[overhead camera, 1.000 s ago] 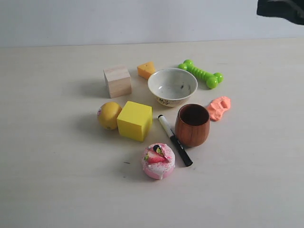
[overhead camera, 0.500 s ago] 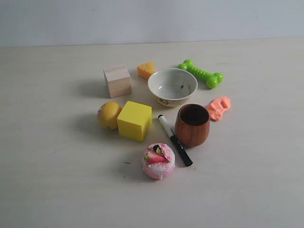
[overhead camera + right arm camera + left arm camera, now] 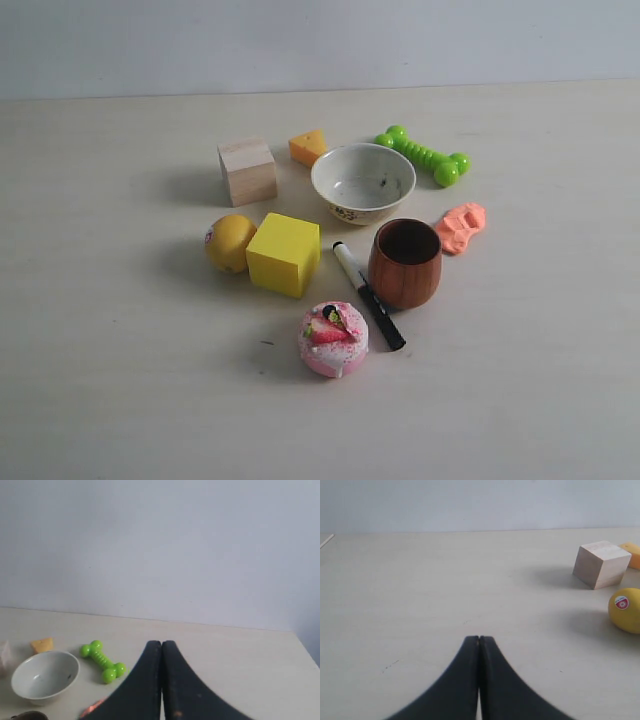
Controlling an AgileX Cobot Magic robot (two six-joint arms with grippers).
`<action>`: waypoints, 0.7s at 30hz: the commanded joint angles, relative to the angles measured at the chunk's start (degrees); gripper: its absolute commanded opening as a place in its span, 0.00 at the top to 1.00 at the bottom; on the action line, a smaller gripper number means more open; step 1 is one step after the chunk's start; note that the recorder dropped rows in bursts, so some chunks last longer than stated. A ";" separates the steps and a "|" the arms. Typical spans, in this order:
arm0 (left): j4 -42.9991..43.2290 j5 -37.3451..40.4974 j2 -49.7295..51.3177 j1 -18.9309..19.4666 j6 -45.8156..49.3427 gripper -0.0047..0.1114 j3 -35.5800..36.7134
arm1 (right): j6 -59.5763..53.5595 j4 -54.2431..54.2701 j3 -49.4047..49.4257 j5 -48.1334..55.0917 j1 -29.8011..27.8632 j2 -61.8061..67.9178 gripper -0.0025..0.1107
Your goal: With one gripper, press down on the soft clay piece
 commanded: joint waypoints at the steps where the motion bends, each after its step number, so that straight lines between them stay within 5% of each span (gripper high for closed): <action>1: -0.14 -0.39 -0.35 -0.25 -0.06 0.96 0.02 | 7.44 -7.60 6.67 -2.14 -0.48 -7.87 0.98; 7: -0.14 -0.39 -0.35 -0.25 -0.06 0.96 0.02 | 16.78 -13.48 16.50 -5.34 -1.98 -14.09 0.98; 21: -0.14 -0.39 -0.35 -0.25 -0.06 0.96 0.02 | 17.61 -13.10 33.38 -18.81 -1.98 -14.01 0.98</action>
